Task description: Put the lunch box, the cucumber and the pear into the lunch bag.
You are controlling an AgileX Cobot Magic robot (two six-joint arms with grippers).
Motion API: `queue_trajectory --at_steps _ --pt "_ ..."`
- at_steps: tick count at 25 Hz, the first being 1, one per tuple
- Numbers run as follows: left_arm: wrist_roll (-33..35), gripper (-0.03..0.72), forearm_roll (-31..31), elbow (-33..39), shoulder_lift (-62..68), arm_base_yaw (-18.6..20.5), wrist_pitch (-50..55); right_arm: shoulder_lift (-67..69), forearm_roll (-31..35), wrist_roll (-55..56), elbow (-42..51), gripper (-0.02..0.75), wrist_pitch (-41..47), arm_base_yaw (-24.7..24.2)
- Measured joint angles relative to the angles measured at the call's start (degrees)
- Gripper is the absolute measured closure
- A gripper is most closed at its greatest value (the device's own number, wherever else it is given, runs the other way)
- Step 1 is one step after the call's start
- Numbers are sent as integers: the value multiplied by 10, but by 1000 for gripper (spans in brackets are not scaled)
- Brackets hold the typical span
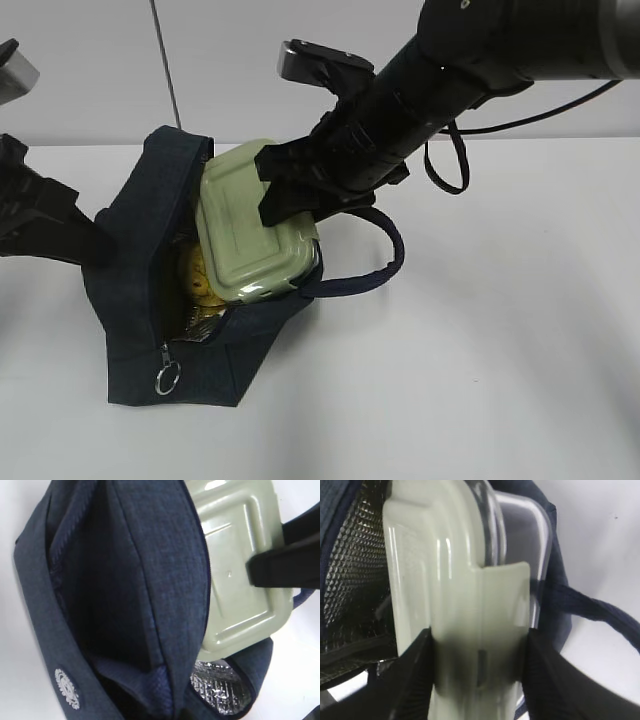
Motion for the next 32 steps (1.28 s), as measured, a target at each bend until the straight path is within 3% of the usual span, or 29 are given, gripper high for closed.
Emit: queue_trajectory --at_steps 8,16,19,23,27,32 --pt "0 685 0 0 0 0 -1 26 119 -57 -2 375 -10 15" --pt "0 685 0 0 0 0 -1 26 126 -73 -4 372 -30 54" --pt "0 685 0 0 0 0 -1 26 124 -89 -9 318 -26 55" --pt "0 685 0 0 0 0 -1 26 127 -108 -40 182 4 56" --pt "0 685 0 0 0 0 -2 24 95 -101 -75 164 32 57" --pt "0 685 0 0 0 0 -2 4 -32 -19 -100 166 45 56"
